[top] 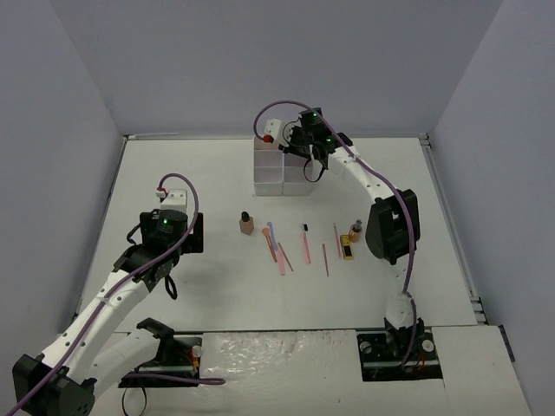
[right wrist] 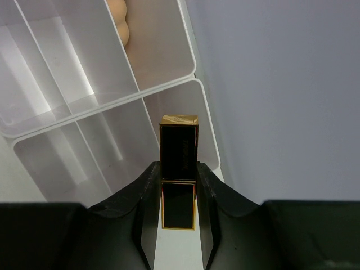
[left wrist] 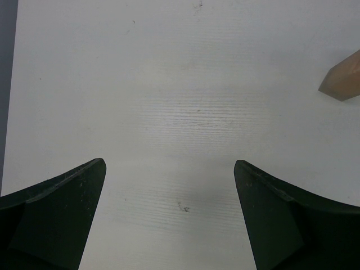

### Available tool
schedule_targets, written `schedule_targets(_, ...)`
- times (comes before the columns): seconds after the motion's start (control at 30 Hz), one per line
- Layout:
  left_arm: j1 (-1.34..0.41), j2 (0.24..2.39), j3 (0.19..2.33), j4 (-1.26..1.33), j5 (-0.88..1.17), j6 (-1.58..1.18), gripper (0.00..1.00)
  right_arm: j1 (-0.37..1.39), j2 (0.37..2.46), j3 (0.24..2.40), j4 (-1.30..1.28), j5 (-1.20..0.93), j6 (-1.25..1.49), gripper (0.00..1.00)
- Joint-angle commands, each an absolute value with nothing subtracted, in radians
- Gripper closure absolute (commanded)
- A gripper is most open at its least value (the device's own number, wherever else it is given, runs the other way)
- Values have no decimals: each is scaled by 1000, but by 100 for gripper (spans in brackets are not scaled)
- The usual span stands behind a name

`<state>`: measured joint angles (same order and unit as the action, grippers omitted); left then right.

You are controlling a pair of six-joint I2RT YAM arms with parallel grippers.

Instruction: Organize the makeup

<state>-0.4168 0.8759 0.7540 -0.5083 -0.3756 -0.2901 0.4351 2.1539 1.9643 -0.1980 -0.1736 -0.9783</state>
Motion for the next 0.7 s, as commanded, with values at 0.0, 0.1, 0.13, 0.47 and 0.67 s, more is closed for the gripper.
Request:
schedule_targets(0.0,-413,878,772,-474,-395,-288,3,438,2175,2056,-126,-185,-1066,100)
schedule_targets(0.1,-413,887,773,-471,-394,-288,3,437,2196,2062,-108,-169,-1095,99)
schedule_targets(0.13,-413,890,773,-470,-392,-287,3,437,2203,2063,-104,-165,-1103,99)
schedule_targets(0.47,-412,909,775,-464,-390,-284,3,432,2244,2068,-74,-146,-1152,87)
schedule_targets(0.67,-413,912,775,-465,-387,-284,3,431,2252,2067,-60,-148,-1149,70)
